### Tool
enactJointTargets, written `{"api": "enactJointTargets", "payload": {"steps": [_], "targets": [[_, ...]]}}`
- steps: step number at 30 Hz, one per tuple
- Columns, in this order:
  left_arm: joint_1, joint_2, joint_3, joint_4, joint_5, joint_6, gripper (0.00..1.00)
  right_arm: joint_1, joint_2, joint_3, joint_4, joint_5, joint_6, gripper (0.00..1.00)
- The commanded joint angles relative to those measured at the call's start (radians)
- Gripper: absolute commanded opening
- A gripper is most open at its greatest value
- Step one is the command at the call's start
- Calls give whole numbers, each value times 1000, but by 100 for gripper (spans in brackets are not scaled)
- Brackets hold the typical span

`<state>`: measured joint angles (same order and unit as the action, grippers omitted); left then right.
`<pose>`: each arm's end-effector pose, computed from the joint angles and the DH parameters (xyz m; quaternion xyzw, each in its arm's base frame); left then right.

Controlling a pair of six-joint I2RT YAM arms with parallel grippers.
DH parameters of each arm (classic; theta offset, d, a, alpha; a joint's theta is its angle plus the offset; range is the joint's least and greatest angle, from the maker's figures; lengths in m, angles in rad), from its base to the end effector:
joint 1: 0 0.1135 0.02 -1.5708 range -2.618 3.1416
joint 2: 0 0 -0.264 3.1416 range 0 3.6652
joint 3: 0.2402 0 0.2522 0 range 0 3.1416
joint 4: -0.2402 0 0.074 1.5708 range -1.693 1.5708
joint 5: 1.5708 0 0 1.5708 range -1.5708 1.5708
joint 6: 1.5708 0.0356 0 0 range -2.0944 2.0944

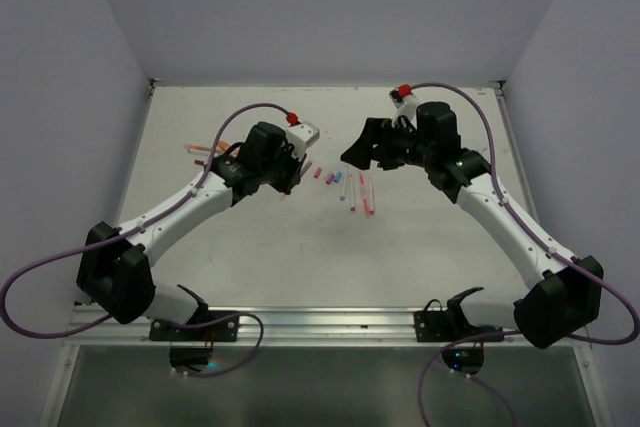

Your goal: Open the pen caps

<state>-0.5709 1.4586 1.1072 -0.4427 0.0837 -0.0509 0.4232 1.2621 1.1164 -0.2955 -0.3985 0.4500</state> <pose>0.2658 -0.1743 0.2698 0.2530 0.8896 -0.1526 0.3483 0.2564 0.1306 0.3432 -0.0948 0.8293 0.3734 0.4047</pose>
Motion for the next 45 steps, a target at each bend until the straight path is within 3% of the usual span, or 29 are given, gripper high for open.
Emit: {"api": "enactJointTargets", "payload": {"steps": [1, 10, 24, 30, 36, 40, 44, 45], "targets": [[-44, -89, 32, 78, 70, 190, 0, -1, 43, 98, -73, -74, 79, 91], [-171, -122, 85, 45, 47, 368, 0, 3, 169, 189, -85, -206, 144, 84], [-211, -135, 105, 67, 37, 462, 0, 54, 250, 243, -179, -234, 98, 73], [-216, -144, 95, 76, 31, 474, 0, 57, 261, 235, -192, -230, 88, 63], [-225, -155, 82, 90, 36, 479, 0, 58, 263, 226, -175, -234, 90, 43], [-225, -158, 74, 99, 31, 477, 0, 60, 264, 223, -168, -246, 96, 25], [-225, -161, 68, 113, 13, 465, 0, 60, 261, 218, -165, -254, 95, 1], [-227, -162, 62, 117, 1, 459, 0, 60, 258, 215, -165, -255, 95, 0]]}}
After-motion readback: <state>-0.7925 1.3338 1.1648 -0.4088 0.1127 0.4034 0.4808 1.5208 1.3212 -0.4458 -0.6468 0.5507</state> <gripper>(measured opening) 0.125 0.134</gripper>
